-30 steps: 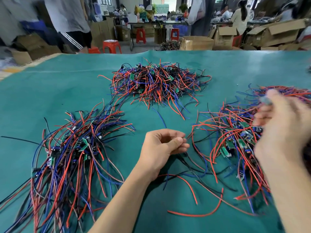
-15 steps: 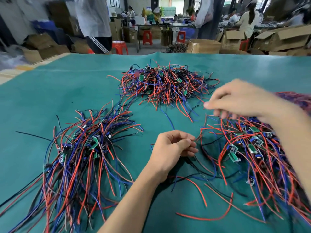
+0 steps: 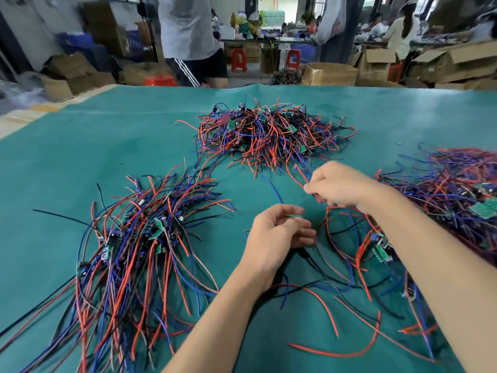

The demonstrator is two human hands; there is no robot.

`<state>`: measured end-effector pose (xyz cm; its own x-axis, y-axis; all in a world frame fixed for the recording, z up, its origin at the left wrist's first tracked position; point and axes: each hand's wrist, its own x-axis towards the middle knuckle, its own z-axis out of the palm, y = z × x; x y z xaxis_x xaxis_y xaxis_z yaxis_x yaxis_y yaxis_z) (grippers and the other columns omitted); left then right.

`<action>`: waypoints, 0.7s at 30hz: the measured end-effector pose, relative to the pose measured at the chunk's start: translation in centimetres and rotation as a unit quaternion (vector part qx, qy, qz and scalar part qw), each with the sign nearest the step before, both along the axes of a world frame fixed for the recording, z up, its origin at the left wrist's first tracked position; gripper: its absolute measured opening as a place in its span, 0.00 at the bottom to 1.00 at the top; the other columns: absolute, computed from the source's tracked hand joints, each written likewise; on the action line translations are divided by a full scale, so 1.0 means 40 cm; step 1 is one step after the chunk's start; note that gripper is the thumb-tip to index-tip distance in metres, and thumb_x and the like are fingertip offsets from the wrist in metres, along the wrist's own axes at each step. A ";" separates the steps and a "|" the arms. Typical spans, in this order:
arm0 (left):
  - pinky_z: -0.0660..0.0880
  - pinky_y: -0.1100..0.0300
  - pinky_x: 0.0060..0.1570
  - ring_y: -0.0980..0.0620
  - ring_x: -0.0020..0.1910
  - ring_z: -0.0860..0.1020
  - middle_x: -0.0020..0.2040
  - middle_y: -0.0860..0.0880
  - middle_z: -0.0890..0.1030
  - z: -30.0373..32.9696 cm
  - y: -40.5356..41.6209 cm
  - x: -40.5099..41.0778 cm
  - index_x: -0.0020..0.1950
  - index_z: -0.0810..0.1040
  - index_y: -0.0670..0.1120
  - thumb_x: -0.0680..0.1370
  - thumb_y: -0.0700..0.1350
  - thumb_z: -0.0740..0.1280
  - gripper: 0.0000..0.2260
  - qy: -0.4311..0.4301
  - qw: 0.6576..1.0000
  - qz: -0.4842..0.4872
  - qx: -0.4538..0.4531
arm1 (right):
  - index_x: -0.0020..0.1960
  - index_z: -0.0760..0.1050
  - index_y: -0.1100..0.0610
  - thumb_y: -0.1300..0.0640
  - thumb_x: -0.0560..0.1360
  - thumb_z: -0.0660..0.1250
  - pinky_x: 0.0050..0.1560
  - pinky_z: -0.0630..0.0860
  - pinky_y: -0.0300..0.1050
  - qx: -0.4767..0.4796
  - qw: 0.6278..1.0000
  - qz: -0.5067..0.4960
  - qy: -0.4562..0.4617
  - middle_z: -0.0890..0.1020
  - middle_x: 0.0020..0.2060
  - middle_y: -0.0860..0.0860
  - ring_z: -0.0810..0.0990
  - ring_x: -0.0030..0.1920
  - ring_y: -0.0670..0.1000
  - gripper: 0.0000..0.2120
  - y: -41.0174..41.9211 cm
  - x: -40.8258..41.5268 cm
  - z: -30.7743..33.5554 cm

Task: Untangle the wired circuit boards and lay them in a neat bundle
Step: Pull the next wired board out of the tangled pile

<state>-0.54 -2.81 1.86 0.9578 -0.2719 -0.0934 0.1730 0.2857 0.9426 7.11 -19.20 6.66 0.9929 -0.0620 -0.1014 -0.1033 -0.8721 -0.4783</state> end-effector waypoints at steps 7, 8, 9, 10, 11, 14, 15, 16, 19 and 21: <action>0.76 0.52 0.42 0.46 0.37 0.78 0.41 0.39 0.78 0.004 -0.001 0.003 0.53 0.76 0.37 0.84 0.43 0.60 0.10 0.013 1.000 -0.002 -0.020 | 0.34 0.77 0.52 0.56 0.76 0.72 0.30 0.70 0.41 0.181 0.974 0.132 -0.032 0.80 0.25 0.49 0.74 0.26 0.45 0.12 0.053 -0.266 -0.006; 0.75 0.52 0.43 0.45 0.39 0.77 0.41 0.39 0.79 0.001 0.000 0.002 0.52 0.77 0.36 0.83 0.42 0.61 0.09 0.006 1.000 -0.006 -0.008 | 0.34 0.76 0.52 0.57 0.74 0.72 0.31 0.69 0.41 0.174 0.973 0.150 -0.030 0.79 0.25 0.49 0.73 0.26 0.44 0.11 0.062 -0.284 -0.020; 0.76 0.53 0.44 0.45 0.41 0.78 0.43 0.39 0.82 -0.003 0.001 0.001 0.51 0.78 0.36 0.83 0.40 0.63 0.08 0.002 1.000 -0.010 -0.001 | 0.33 0.75 0.53 0.57 0.73 0.73 0.32 0.69 0.42 0.172 0.972 0.158 -0.025 0.79 0.25 0.50 0.73 0.26 0.44 0.12 0.067 -0.294 -0.033; 0.77 0.54 0.44 0.44 0.42 0.79 0.45 0.39 0.84 -0.005 0.002 0.001 0.50 0.78 0.36 0.82 0.39 0.63 0.08 0.000 1.000 -0.014 -0.003 | 0.32 0.75 0.54 0.58 0.73 0.74 0.33 0.69 0.44 0.182 0.970 0.161 -0.021 0.79 0.25 0.50 0.72 0.26 0.45 0.12 0.069 -0.298 -0.042; 0.79 0.54 0.43 0.44 0.41 0.81 0.45 0.38 0.84 -0.007 0.004 0.001 0.50 0.79 0.36 0.82 0.38 0.63 0.07 0.001 1.000 -0.016 -0.013 | 0.31 0.75 0.54 0.58 0.72 0.74 0.33 0.69 0.45 0.201 0.967 0.159 -0.020 0.79 0.25 0.51 0.72 0.26 0.46 0.13 0.066 -0.299 -0.047; 0.79 0.58 0.37 0.48 0.35 0.80 0.41 0.41 0.83 -0.008 0.006 0.007 0.48 0.79 0.38 0.82 0.38 0.63 0.07 0.004 0.999 -0.012 -0.037 | 0.31 0.78 0.56 0.49 0.69 0.73 0.31 0.68 0.43 0.271 0.955 0.108 -0.060 0.76 0.22 0.50 0.71 0.25 0.46 0.13 0.045 -0.289 -0.050; 0.79 0.59 0.37 0.50 0.34 0.80 0.39 0.43 0.83 -0.008 0.006 0.007 0.47 0.78 0.39 0.82 0.38 0.63 0.07 -0.001 0.999 -0.013 -0.033 | 0.32 0.78 0.56 0.46 0.69 0.72 0.31 0.68 0.42 0.285 0.952 0.074 -0.090 0.75 0.22 0.50 0.71 0.25 0.46 0.14 0.035 -0.285 -0.054; 0.78 0.61 0.37 0.51 0.34 0.80 0.38 0.44 0.83 -0.008 0.006 0.007 0.46 0.78 0.40 0.82 0.38 0.63 0.07 -0.004 0.999 -0.018 -0.027 | 0.33 0.79 0.56 0.45 0.69 0.71 0.31 0.68 0.43 0.288 0.949 0.034 -0.125 0.76 0.22 0.50 0.71 0.26 0.46 0.15 0.026 -0.280 -0.060; 0.76 0.64 0.36 0.51 0.36 0.81 0.39 0.44 0.83 -0.013 0.005 0.003 0.46 0.80 0.42 0.83 0.41 0.63 0.09 -0.019 0.999 -0.044 0.000 | 0.38 0.81 0.51 0.41 0.67 0.70 0.33 0.70 0.44 0.307 0.935 -0.061 -0.168 0.81 0.28 0.49 0.76 0.29 0.47 0.14 0.009 -0.264 -0.077; 0.76 0.64 0.37 0.51 0.37 0.80 0.39 0.45 0.82 -0.015 0.006 0.000 0.45 0.81 0.43 0.83 0.42 0.63 0.10 -0.046 0.997 -0.062 0.022 | 0.42 0.83 0.50 0.39 0.67 0.70 0.33 0.70 0.40 0.347 0.925 -0.066 -0.139 0.83 0.32 0.48 0.78 0.31 0.46 0.15 0.018 -0.262 -0.086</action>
